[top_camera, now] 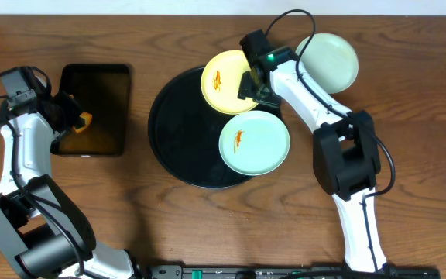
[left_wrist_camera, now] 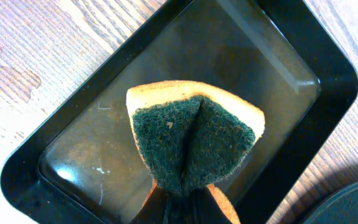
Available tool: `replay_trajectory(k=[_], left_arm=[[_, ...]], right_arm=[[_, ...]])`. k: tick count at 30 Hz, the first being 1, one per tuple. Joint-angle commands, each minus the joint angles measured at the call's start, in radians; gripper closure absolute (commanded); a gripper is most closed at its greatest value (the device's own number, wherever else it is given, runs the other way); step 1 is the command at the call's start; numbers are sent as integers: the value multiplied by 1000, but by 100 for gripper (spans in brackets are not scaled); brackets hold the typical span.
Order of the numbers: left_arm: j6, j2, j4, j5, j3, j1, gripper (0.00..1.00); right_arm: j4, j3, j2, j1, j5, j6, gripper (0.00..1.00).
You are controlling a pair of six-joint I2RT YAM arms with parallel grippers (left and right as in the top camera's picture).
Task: Clean dirty plates on tray and stack at the side
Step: 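Reach the right gripper to the yellow plate rim and grasp it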
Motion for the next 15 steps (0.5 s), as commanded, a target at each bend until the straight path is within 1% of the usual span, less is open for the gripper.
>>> replay_trajectory(k=[1, 2, 4, 6, 8, 10, 11, 14, 15], left_arm=[[14, 3, -4, 10, 16, 3, 93], [13, 3, -4, 10, 16, 3, 93], [13, 3, -4, 10, 16, 3, 93], [13, 3, -4, 10, 16, 3, 93], [13, 3, -4, 10, 16, 3, 93], [13, 3, -4, 10, 16, 3, 93], [14, 3, -4, 10, 16, 3, 93], [14, 3, -3, 10, 16, 3, 93], [13, 3, -3, 10, 16, 3, 93]], right_arm=[[-8, 12, -1, 10, 45, 27, 34], [-9, 12, -1, 10, 45, 27, 37], [-5, 12, 1, 11, 45, 27, 47], [5, 12, 4, 11, 45, 27, 65], [6, 12, 7, 11, 45, 27, 75], [5, 9, 14, 18, 38, 27, 83], [8, 8, 15, 20, 34, 27, 86], [26, 8, 15, 35, -4, 9, 98], [37, 8, 16, 43, -17, 3, 99]])
